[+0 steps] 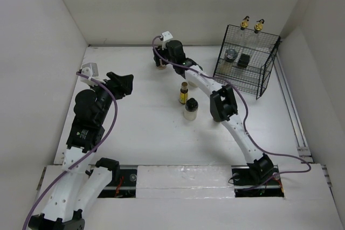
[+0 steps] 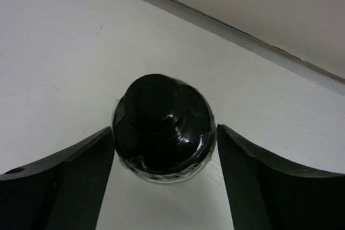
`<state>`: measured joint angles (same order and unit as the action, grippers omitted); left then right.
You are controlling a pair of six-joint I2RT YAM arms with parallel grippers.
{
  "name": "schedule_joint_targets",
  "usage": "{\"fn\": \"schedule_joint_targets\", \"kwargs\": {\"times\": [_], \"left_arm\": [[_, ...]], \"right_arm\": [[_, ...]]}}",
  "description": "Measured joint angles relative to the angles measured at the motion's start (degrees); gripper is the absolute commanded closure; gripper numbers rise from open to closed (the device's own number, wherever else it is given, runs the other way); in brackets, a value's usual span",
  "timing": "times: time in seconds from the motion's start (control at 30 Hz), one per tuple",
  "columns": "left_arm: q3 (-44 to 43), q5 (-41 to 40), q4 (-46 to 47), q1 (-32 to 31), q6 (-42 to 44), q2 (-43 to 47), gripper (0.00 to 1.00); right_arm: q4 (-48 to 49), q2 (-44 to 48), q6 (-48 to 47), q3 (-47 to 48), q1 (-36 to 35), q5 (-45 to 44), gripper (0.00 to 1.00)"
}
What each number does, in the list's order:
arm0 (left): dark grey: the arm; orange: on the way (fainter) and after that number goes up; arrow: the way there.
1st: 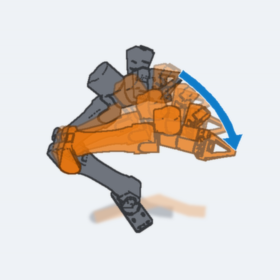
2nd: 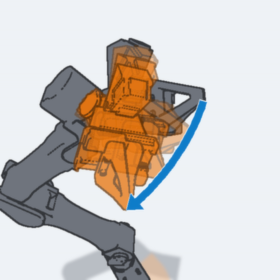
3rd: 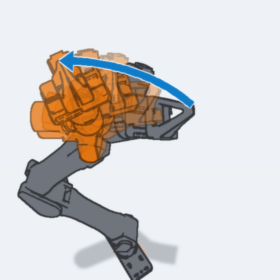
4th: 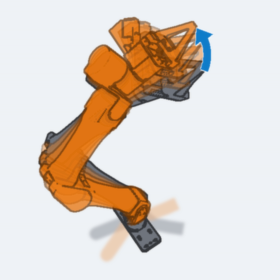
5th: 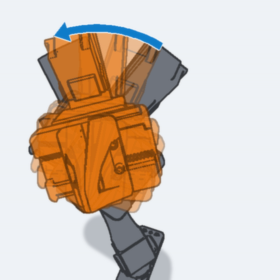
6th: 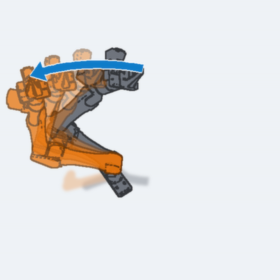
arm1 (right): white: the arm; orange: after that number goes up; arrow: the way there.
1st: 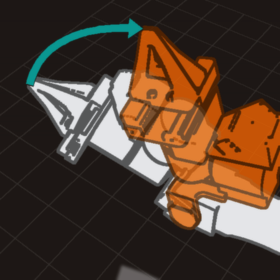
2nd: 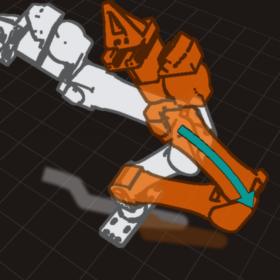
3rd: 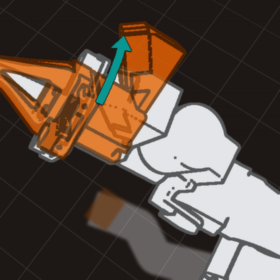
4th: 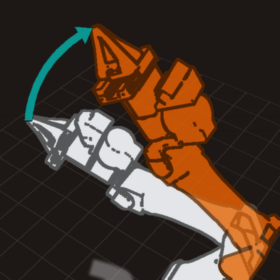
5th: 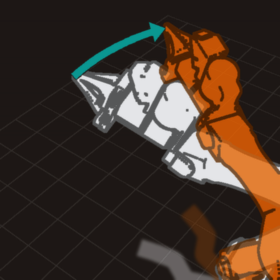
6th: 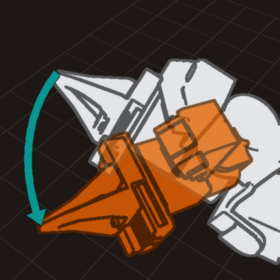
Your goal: Organize the condiment bottles
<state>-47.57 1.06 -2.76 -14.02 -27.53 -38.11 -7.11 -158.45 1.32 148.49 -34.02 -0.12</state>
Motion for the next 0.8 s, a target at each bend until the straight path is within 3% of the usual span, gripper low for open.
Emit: {"fn": "schedule_joint_targets", "kwargs": {"times": [0.07,0.23,0.4,0.63,0.8], "left_arm": [[0.0,0.0,0.0,0.0,0.0,0.0,0.35],[0.0,-0.3,0.0,0.0,0.0,0.1,0.35],[0.0,-0.2,0.0,0.0,0.0,0.1,0.35],[0.0,0.0,0.0,0.0,0.0,0.1,0.35],[0.0,0.0,0.0,0.0,0.0,0.5,0.35]], "right_arm": [[0.6,-0.4,1.0,0.6,0.3,-0.3,0.33],[2.1,-0.4,2.8,0.0,0.8,-0.3,0.42],[7.5,1.6,3.3,-5.3,1.2,1.1,0.44],[10.7,16.0,2.0,-20.7,0.6,5.8,0.44],[15.3,32.9,0.6,-28.3,-0.2,9.4,0.44]]}}
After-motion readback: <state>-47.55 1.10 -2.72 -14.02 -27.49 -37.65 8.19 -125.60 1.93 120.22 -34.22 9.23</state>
